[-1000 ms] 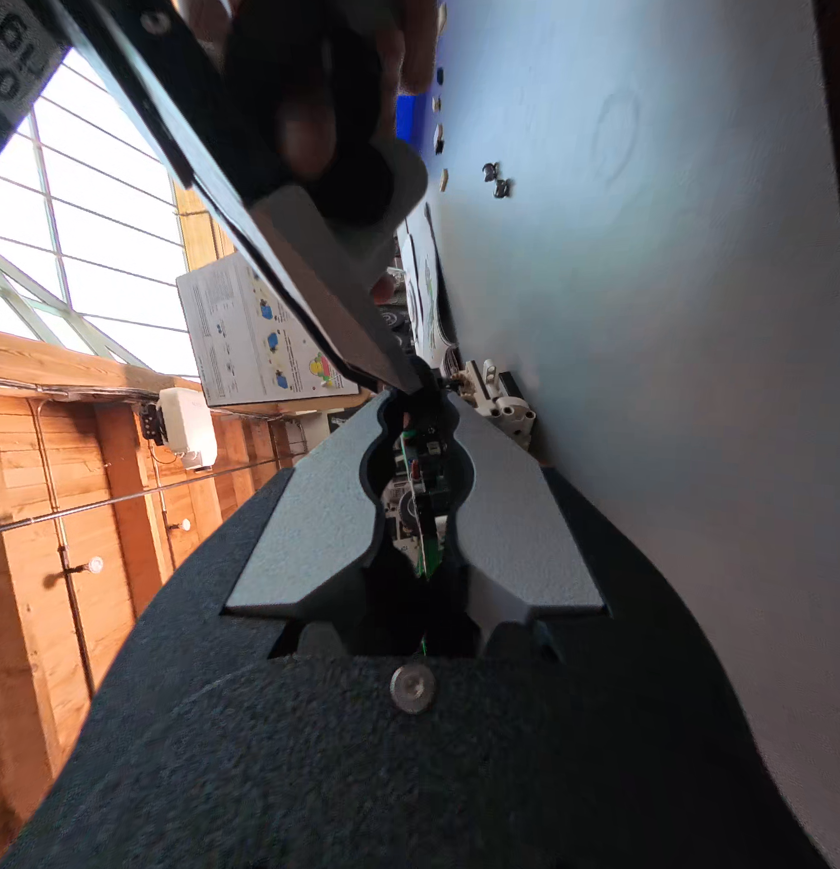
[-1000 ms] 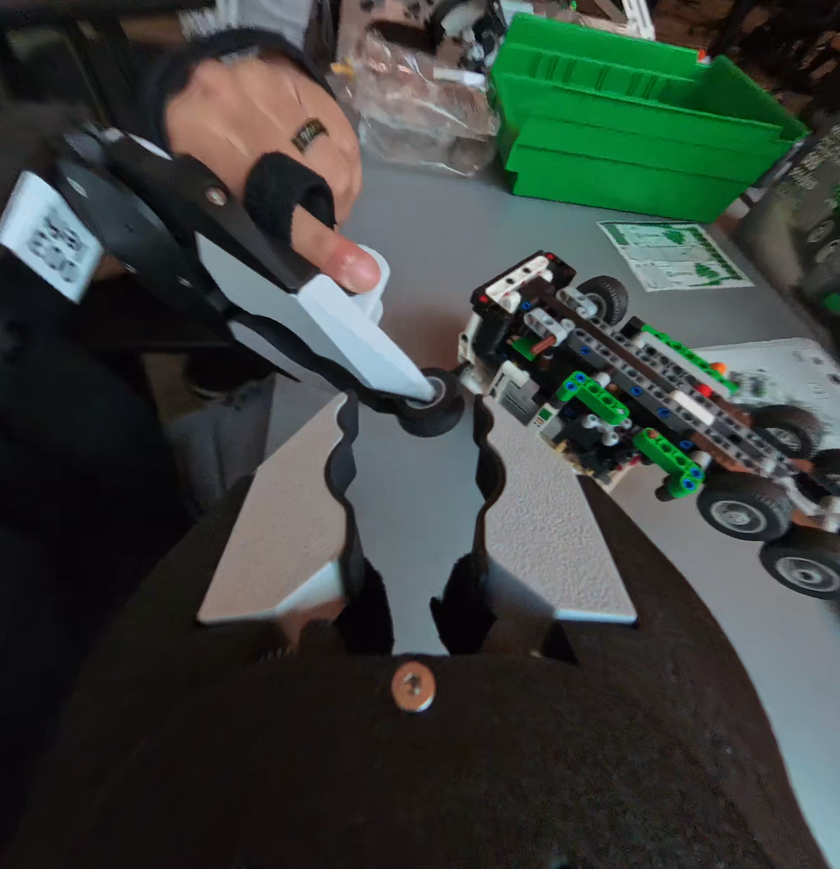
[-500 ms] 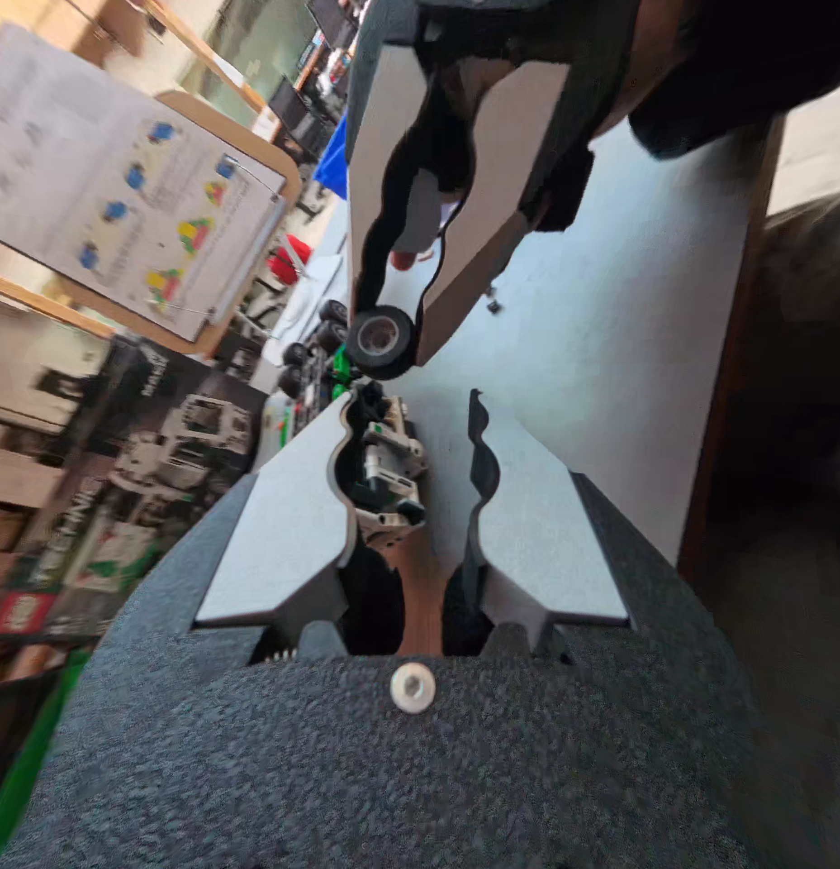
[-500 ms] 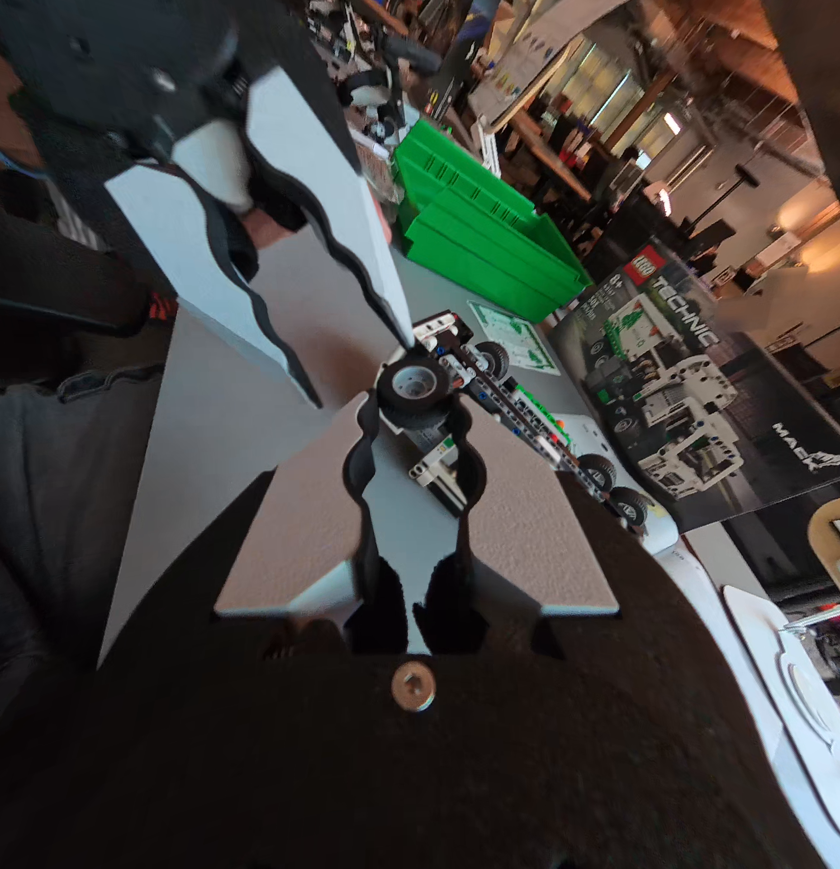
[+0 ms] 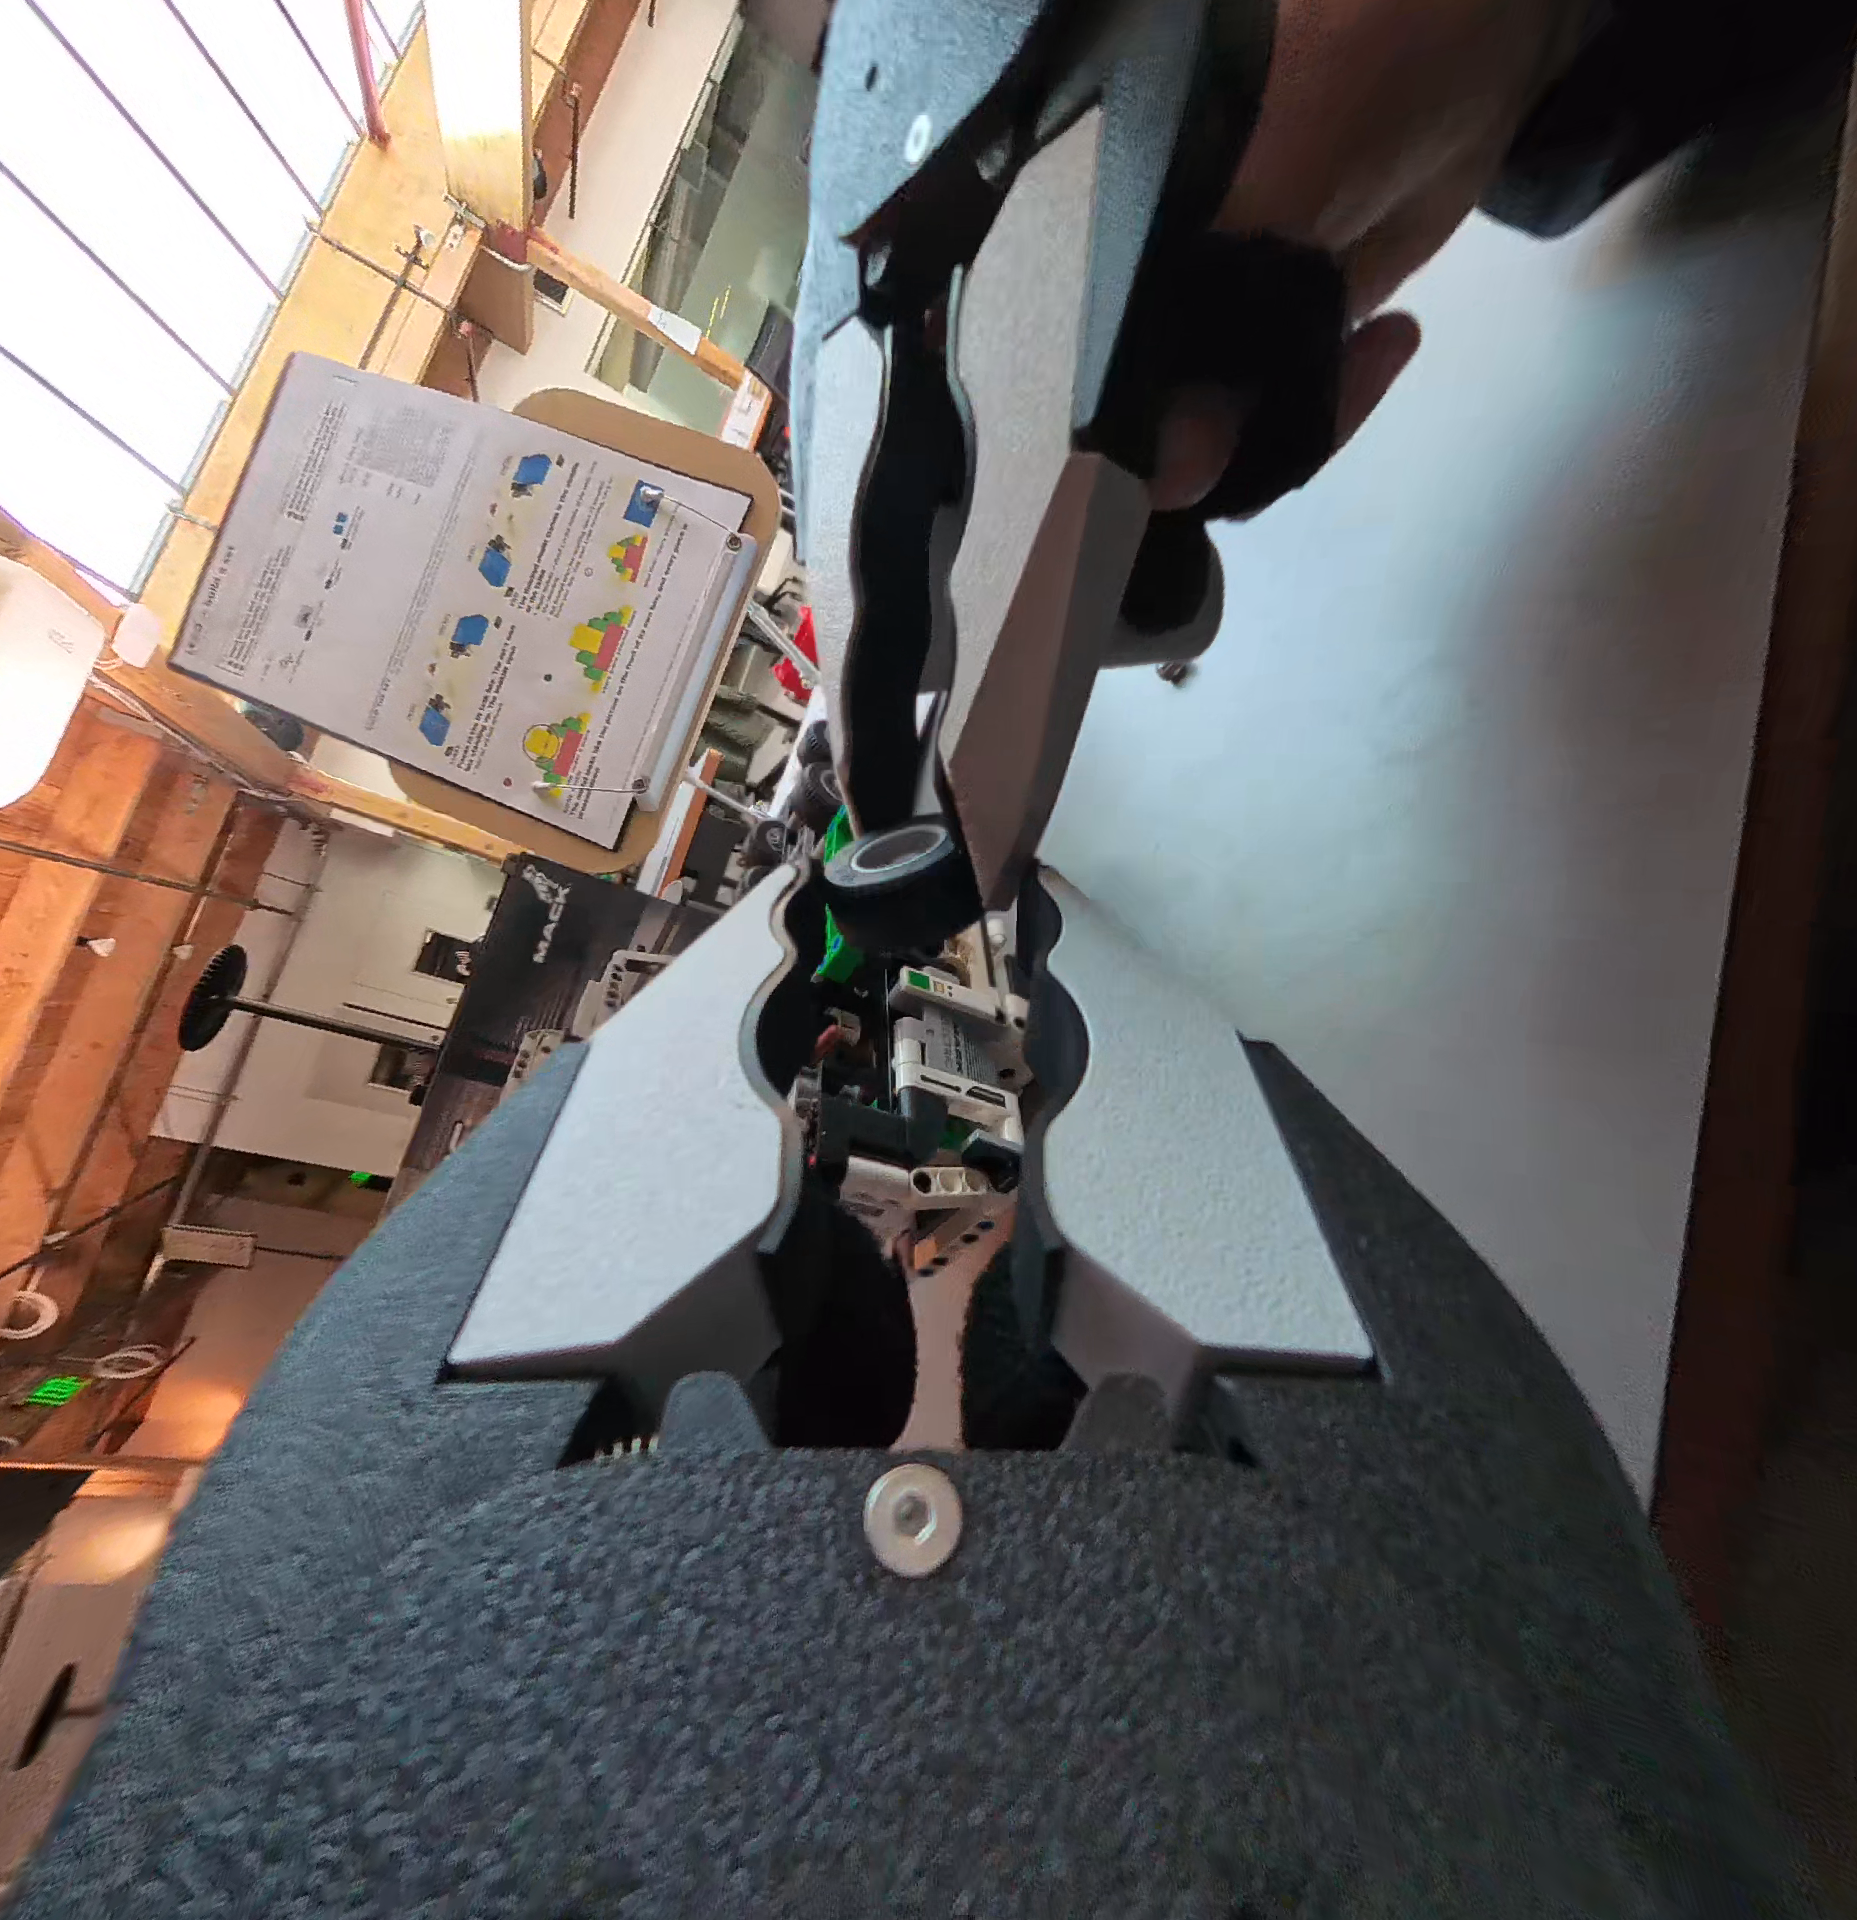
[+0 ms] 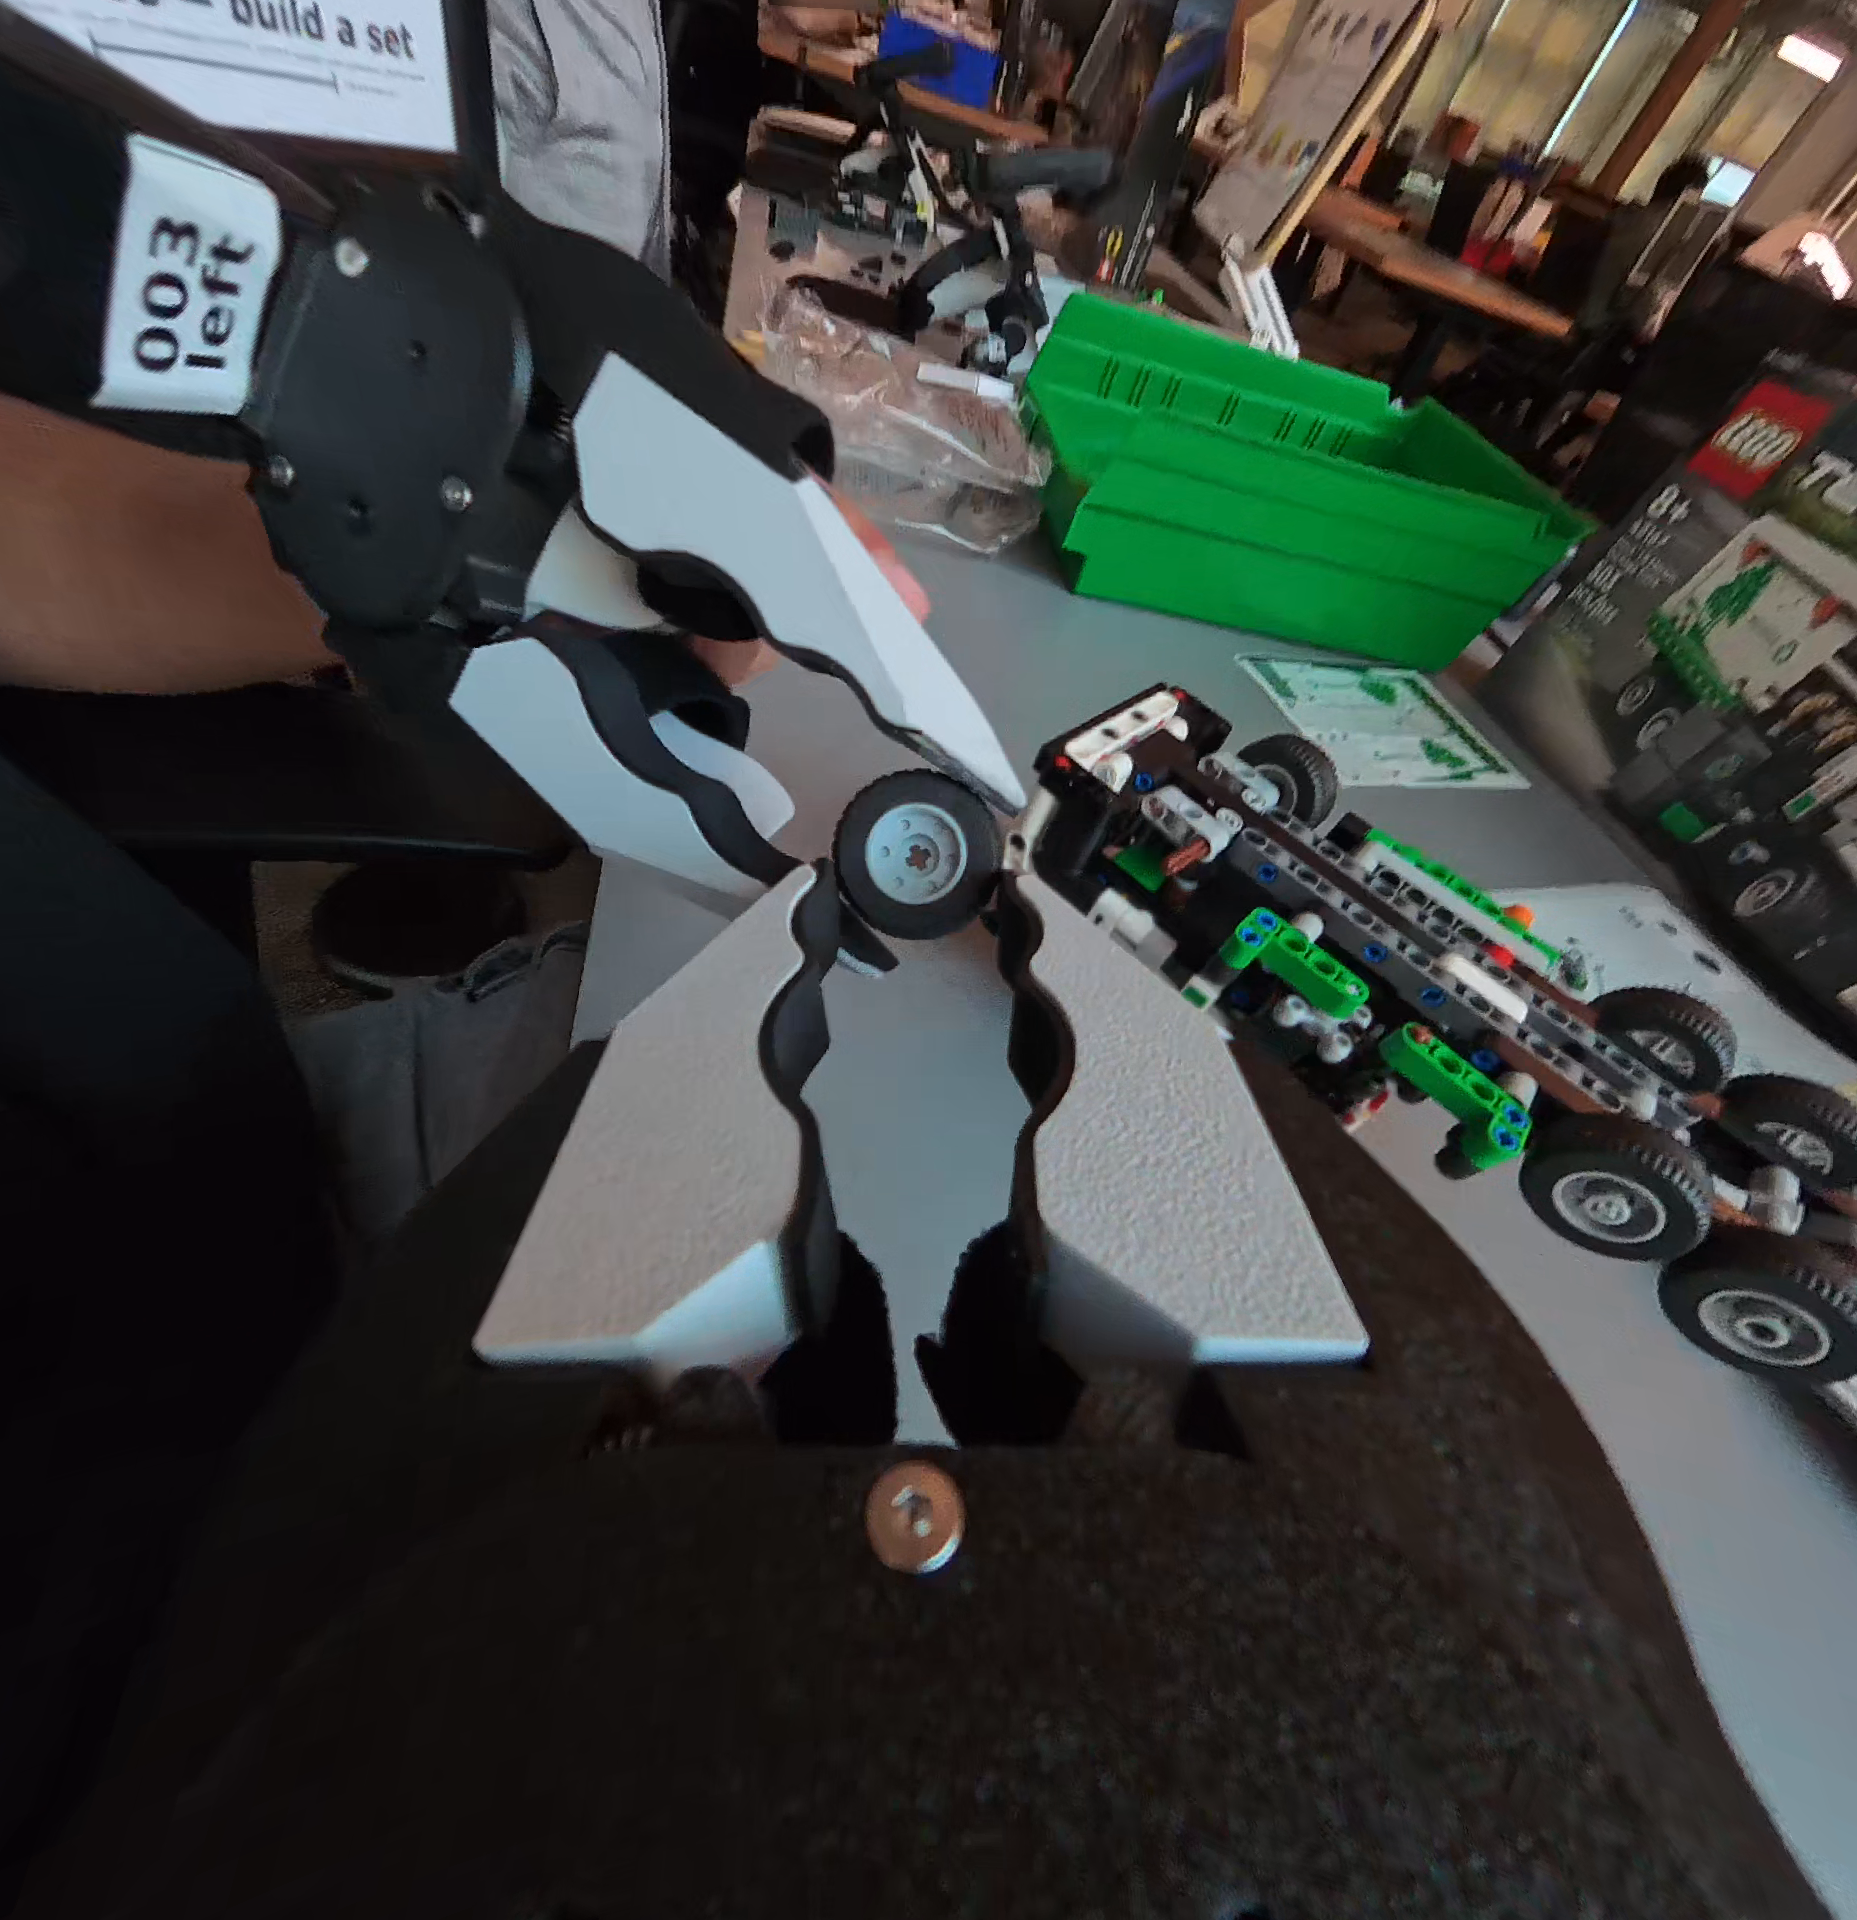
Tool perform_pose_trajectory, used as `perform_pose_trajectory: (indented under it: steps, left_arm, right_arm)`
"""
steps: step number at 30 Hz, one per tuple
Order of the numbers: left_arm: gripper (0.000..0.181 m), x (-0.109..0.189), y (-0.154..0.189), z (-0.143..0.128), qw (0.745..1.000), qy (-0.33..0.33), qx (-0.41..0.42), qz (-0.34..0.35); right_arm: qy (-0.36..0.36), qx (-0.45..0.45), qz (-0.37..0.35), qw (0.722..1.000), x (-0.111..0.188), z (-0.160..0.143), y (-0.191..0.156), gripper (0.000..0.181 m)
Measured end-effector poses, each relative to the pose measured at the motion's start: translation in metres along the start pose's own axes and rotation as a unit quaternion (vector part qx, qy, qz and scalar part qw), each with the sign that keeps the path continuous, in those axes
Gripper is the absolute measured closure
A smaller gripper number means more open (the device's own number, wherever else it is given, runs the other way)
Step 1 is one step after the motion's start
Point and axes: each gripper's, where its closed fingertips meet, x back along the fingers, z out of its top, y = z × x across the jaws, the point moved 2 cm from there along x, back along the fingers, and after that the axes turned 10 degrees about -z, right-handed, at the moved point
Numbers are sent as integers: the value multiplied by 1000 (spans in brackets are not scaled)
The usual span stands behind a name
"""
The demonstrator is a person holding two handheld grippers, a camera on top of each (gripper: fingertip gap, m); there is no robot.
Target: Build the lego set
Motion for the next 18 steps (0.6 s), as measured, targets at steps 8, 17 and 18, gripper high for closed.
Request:
perform_pose_trajectory:
  steps: [8,17,18]
  left_arm:
    - [150,-10,4,-16,998,-45,-34,17]
    - [152,-10,5,-17,998,-39,-39,20]
    - [152,-10,5,-16,998,-36,-40,23]
  right_arm:
    - [-75,-53,-10,996,-8,-14,4,152]
    - [-73,-119,56,989,-4,-13,-2,138]
    - [-67,-122,54,989,-4,-12,-2,139]
